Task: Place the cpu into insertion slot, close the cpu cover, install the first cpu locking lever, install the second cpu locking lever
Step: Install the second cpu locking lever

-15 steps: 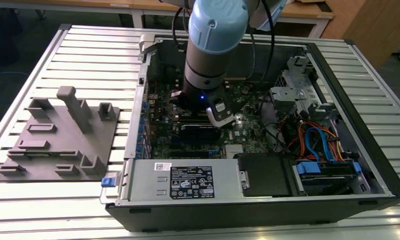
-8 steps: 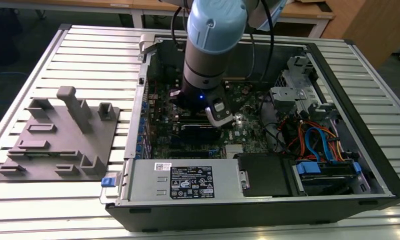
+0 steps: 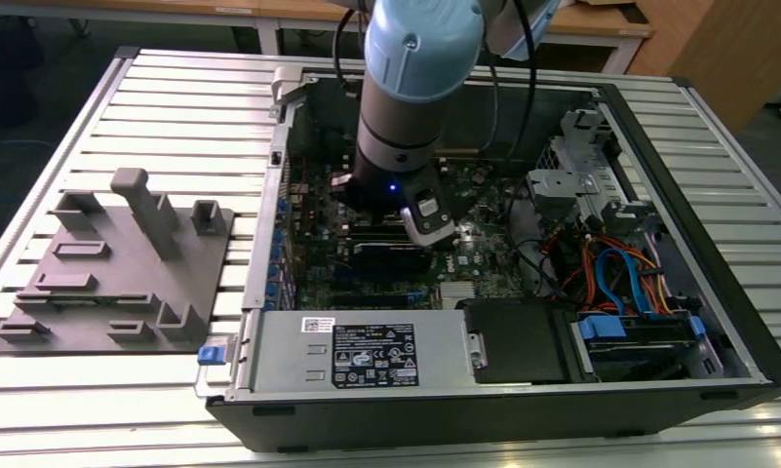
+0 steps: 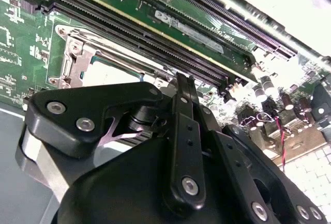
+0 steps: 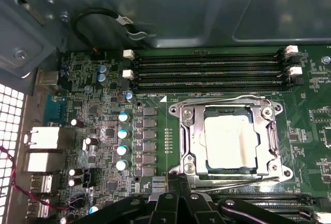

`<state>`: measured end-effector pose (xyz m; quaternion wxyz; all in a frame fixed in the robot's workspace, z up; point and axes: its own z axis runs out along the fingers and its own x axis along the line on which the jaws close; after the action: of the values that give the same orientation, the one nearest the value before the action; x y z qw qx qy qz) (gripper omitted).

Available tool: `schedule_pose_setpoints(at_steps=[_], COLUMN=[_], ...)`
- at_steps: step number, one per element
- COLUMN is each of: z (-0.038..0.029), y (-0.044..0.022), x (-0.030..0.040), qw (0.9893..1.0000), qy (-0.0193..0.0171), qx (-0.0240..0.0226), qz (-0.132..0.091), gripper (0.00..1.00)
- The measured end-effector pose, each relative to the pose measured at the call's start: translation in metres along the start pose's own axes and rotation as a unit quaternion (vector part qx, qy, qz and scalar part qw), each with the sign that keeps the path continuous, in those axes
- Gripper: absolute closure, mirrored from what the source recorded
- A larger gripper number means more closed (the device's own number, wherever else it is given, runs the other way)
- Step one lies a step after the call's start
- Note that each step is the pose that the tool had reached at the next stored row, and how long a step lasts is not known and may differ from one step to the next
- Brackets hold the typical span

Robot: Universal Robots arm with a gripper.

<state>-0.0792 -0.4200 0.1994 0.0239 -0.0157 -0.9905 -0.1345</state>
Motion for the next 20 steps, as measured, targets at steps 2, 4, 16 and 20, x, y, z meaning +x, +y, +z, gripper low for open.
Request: schedule_pose_setpoints(at_steps=[2, 4, 16, 20], z=[-0.0008, -0.0014, -0.0034, -0.0023], y=[-0.0026, -0.0048, -0.0119, -0.0124], x=[0.0000, -0.0001, -0.0008, -0.0009], qw=[1.0000, 1.0000, 0.9998, 0.9996], qy=[0.0001, 0.0002, 0.0005, 0.0008], qx=[-0.0031, -0.0075, -0.0192, -0.0286], qz=[0.000, 0.000, 0.000, 0.000], gripper=[0.90, 0.90, 0.90, 0.90])
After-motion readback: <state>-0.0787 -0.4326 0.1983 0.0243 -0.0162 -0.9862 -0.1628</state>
